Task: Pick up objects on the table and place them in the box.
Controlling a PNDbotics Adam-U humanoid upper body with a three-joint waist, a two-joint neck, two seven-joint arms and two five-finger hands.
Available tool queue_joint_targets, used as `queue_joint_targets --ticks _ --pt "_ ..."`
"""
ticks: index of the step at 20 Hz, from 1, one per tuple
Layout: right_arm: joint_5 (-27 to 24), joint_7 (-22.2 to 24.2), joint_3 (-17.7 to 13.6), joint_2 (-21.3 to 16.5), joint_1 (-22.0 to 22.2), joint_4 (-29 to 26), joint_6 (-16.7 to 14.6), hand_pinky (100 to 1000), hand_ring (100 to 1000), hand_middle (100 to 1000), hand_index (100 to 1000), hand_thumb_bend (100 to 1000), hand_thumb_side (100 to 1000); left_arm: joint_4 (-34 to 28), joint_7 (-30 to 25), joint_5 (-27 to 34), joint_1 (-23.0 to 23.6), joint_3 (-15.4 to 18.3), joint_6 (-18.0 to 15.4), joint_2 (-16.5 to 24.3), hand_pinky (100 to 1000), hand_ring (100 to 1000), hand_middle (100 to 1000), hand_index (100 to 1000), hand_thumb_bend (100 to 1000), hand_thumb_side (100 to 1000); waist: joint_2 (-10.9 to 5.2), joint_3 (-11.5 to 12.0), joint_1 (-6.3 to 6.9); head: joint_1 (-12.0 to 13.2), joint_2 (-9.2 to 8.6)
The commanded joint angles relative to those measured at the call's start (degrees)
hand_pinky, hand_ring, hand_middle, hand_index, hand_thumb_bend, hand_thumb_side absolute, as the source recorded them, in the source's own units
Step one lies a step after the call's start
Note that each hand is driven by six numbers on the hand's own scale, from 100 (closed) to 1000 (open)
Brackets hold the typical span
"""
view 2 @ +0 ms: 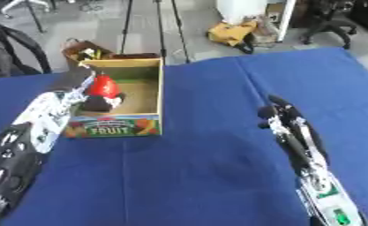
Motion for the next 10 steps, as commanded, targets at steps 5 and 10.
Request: queue_joint_targets --ticks 5,10 --pt "-0.17 0.23 -0.19 -0.38 -0.77 -0.54 -0.09 651 743 658 893 216 646 -0.34 1.23 -2.86 -0.81 0.83 -6.39 0.18 984 916 929 926 357 1000 -0.99 0.13 -0.37 -0.06 -0.78" --pt "-0.20 -0.05 -0.49 -0.16 -0.54 -0.45 -0.12 650 743 657 892 214 646 -9.81 7.37 11.68 2.35 0.78 -9.41 1.43 854 777 825 896 262 1000 -1.13 1.29 -0.64 -0.74 -0.65"
